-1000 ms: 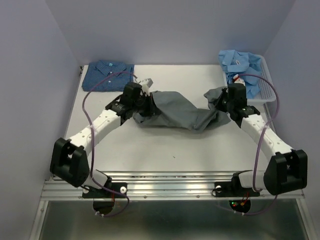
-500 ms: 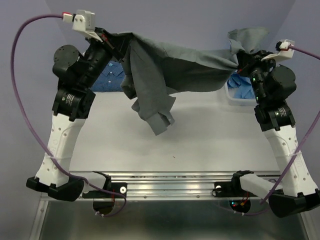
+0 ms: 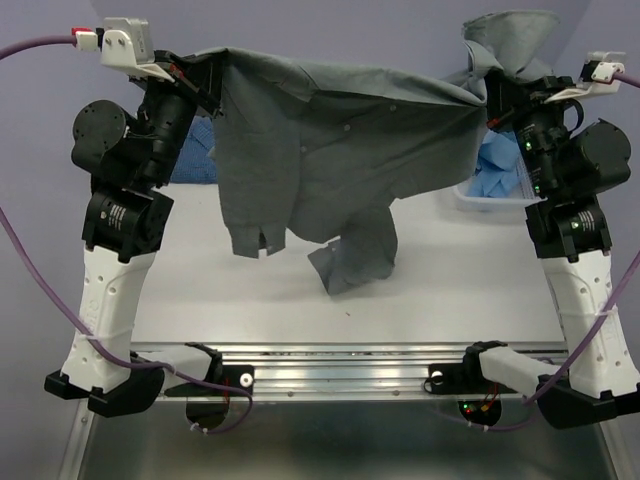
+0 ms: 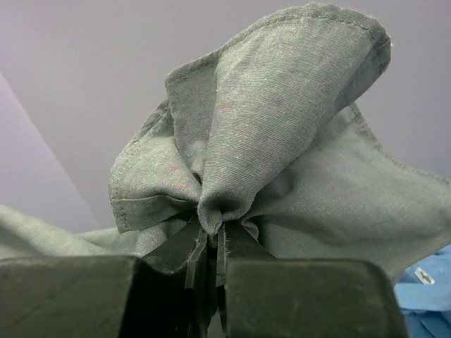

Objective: Fold and stack the long sleeve shirts
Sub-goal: Flatten the shirt out

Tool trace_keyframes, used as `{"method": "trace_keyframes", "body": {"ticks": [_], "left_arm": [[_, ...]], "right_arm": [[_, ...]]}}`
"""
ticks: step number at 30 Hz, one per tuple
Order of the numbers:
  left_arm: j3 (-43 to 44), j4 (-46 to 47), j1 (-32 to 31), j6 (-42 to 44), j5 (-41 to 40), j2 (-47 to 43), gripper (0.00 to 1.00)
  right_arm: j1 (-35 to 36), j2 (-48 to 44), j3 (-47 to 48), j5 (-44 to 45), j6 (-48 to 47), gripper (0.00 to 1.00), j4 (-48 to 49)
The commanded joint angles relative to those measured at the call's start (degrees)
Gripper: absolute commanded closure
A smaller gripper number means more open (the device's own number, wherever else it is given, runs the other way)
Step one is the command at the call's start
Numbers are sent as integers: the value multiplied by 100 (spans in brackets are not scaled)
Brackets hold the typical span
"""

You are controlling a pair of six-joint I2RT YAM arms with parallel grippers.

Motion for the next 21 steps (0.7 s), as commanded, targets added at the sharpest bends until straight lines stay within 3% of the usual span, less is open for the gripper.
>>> {"method": "trace_keyframes", "body": {"ticks": [1,8,13,16,21], "left_arm": [[530,364,20,370,-674,-190,100],[144,760,12,370,-736,-499,100],[451,487,82,256,-1139,362,100],[765,637,370,56,-1299,1029,100],[1759,400,1048,-376,-570,2584,100]], "right_arm": [[-48,-82,424,-301,-182,99,408],[-48,-196,337,-382,20,99,76],[-48,190,82,252,-120,99,135],[-48,821,-7,506,-164,99,644],[-48,2631,756,691,-243,99,742]]}}
